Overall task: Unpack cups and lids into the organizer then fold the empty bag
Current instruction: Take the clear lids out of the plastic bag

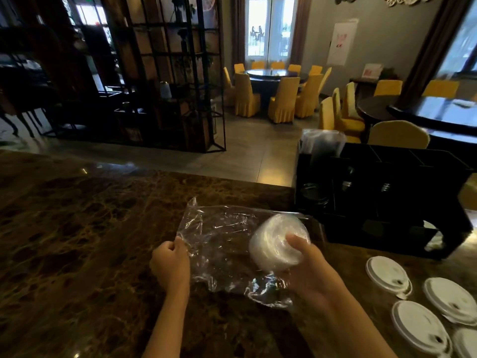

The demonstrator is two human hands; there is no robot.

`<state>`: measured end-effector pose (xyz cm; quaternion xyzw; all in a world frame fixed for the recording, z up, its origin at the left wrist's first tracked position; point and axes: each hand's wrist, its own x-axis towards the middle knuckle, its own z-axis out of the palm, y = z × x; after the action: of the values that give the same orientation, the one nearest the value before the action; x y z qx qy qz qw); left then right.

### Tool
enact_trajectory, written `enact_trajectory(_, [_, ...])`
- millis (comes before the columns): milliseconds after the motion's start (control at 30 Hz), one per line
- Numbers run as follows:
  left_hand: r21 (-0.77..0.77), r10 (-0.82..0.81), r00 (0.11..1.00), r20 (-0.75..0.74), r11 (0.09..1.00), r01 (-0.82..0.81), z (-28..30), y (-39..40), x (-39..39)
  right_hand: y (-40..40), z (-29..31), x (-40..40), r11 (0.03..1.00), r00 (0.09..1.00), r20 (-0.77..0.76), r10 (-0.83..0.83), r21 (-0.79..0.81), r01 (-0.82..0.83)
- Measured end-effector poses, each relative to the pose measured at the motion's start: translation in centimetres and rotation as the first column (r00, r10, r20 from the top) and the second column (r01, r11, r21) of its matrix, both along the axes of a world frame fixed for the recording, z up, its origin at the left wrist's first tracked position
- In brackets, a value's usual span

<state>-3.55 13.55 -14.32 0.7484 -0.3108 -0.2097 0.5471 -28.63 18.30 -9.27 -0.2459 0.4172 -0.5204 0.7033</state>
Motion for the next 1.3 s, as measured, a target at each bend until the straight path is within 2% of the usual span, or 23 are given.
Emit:
enact_trajectory(133, [0.020, 0.041, 0.998, -0.045, 0.999, -0.041, -0.1, -0.5, 1.4, 0.8, 0.6, -2.5, 0.997, 0.997, -0.011, -0.082, -0.017, 0.082])
enact_trajectory(267, [0.038, 0.085, 0.996, 0.000, 0.996, -0.085, 1.1, -0.6, 1.5, 1.6, 0.2, -4.5, 0.982, 0.981, -0.031, -0.190, 0.010, 0.190])
enact_trajectory(333, [0.072, 0.113, 0.990, 0.085, 0.990, -0.119, 1.9, -0.6, 0.8, 2.0, 0.2, -5.2, 0.977, 0.977, -0.040, -0.210, 0.018, 0.211])
enact_trajectory(400, [0.079, 0.093, 0.960, 0.265, 0.990, -0.118, 3.1, -0.6, -0.7, 2.2, 0.4, -5.7, 0.973, 0.972, -0.036, -0.232, 0.009, 0.232])
enact_trajectory(467, [0.006, 0.000, 0.926, 0.378, 1.000, -0.003, 4.6, -0.5, -3.3, 2.2, 0.7, -6.1, 0.956, 0.954, -0.061, -0.293, -0.029, 0.291])
enact_trajectory(533, [-0.083, -0.148, 0.913, 0.381, 0.978, 0.193, 5.9, -0.5, -6.7, 2.1, 0.9, -6.5, 0.942, 0.939, -0.078, -0.334, -0.072, 0.329])
enact_trajectory(633, [-0.208, -0.380, 0.855, 0.353, 0.859, 0.468, 7.7, 0.0, -12.6, 1.9, 1.5, -6.8, 0.930, 0.930, -0.065, -0.363, -0.090, 0.357])
enact_trajectory(733, [-0.245, -0.554, 0.723, 0.413, 0.697, 0.674, 8.8, 0.8, -18.4, 1.7, 2.2, -7.5, 0.919, 0.921, -0.043, -0.388, -0.097, 0.383])
enact_trajectory(933, [-0.242, -0.839, 0.466, 0.280, 0.408, 0.880, 9.4, 0.6, -25.7, 0.2, 3.8, -10.6, 0.873, 0.873, -0.108, -0.477, -0.174, 0.455])
enact_trajectory(1000, [-0.283, -0.869, 0.433, 0.238, 0.365, 0.887, 9.9, -0.7, -26.9, -0.9, 4.0, -11.6, 0.860, 0.872, -0.030, -0.489, -0.183, 0.476])
enact_trajectory(1067, [-0.324, -0.864, 0.451, 0.223, 0.370, 0.871, 10.6, -2.6, -28.1, -1.8, 3.7, -12.8, 0.857, 0.843, 0.234, -0.484, -0.067, 0.511])
enact_trajectory(1133, [-0.354, -0.849, 0.483, 0.217, 0.392, 0.849, 11.1, -4.5, -28.6, -2.9, 2.7, -13.1, 0.862, 0.740, 0.497, -0.454, 0.035, 0.506])
enact_trajectory(1167, [-0.353, -0.846, 0.486, 0.219, 0.396, 0.848, 11.2, -5.5, -29.2, -3.5, 1.9, -13.3, 0.866, 0.693, 0.572, -0.439, 0.064, 0.496])
enact_trajectory(1233, [-0.320, -0.835, 0.497, 0.236, 0.416, 0.851, 11.1, -7.5, -30.2, -4.8, 0.7, -13.3, 0.872, 0.657, 0.624, -0.423, 0.083, 0.482])
enact_trajectory(1300, [-0.292, -0.814, 0.511, 0.276, 0.435, 0.852, 10.7, -9.1, -31.1, -6.0, -0.3, -13.1, 0.869, 0.674, 0.587, -0.449, 0.111, 0.482])
